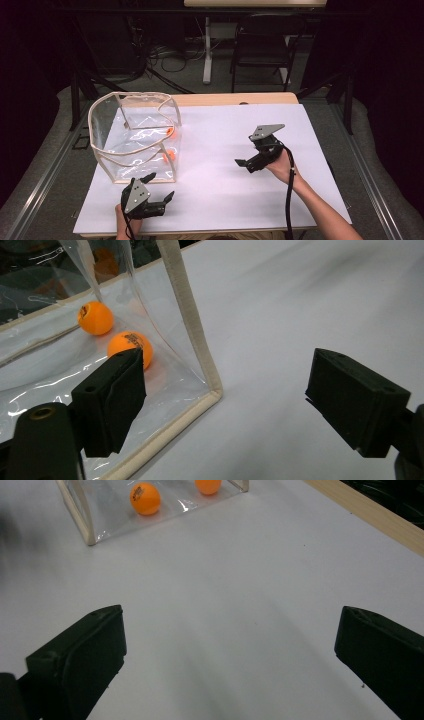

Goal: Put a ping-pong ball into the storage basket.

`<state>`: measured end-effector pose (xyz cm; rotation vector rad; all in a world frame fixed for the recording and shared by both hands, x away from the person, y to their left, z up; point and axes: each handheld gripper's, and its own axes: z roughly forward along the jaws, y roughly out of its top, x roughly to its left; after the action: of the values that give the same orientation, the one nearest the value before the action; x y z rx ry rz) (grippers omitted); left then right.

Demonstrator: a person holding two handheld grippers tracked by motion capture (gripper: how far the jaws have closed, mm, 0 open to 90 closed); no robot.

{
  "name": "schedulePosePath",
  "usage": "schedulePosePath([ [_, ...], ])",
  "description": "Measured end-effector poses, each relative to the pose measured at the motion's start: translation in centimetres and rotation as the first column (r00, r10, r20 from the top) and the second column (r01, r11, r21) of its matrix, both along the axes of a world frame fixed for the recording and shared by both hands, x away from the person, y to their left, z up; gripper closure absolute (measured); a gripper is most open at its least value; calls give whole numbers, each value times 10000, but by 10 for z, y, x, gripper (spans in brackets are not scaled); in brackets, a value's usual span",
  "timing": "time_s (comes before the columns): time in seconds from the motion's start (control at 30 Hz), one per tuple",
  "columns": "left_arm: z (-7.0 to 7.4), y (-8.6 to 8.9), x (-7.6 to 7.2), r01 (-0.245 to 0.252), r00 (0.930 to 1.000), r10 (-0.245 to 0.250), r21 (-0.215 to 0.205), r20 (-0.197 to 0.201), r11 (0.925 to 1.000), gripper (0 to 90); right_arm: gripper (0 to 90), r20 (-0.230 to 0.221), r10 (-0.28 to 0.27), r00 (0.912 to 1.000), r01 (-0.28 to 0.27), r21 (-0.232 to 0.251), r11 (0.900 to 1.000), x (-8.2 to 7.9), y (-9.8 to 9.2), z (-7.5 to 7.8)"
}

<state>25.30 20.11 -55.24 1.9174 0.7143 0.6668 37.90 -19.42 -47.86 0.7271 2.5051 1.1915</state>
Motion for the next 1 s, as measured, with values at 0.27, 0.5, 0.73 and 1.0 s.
schedulePosePath([
  [0.27, 0, 0, 0, -11, 10000, 11, 6, 11, 10000, 160, 0, 1, -194, 9998, 194, 69, 9998, -11, -12, -13],
  [0.5, 0, 0, -1, -17, 10000, 17, 13, 11, 10000, 160, 0, 15, -392, 9992, 392, 13, 9992, -22, -22, -23],
  [0.73, 1, 1, -1, -50, 10000, 50, -12, 20, 10000, 160, 0, -105, -638, 9979, 638, 69, 9979, -34, -34, -35],
  [1.0, 0, 1, 1, -54, 10000, 54, -7, -16, 10000, 160, 0, -177, -812, 9965, 815, 177, 9965, -46, -44, -47],
])
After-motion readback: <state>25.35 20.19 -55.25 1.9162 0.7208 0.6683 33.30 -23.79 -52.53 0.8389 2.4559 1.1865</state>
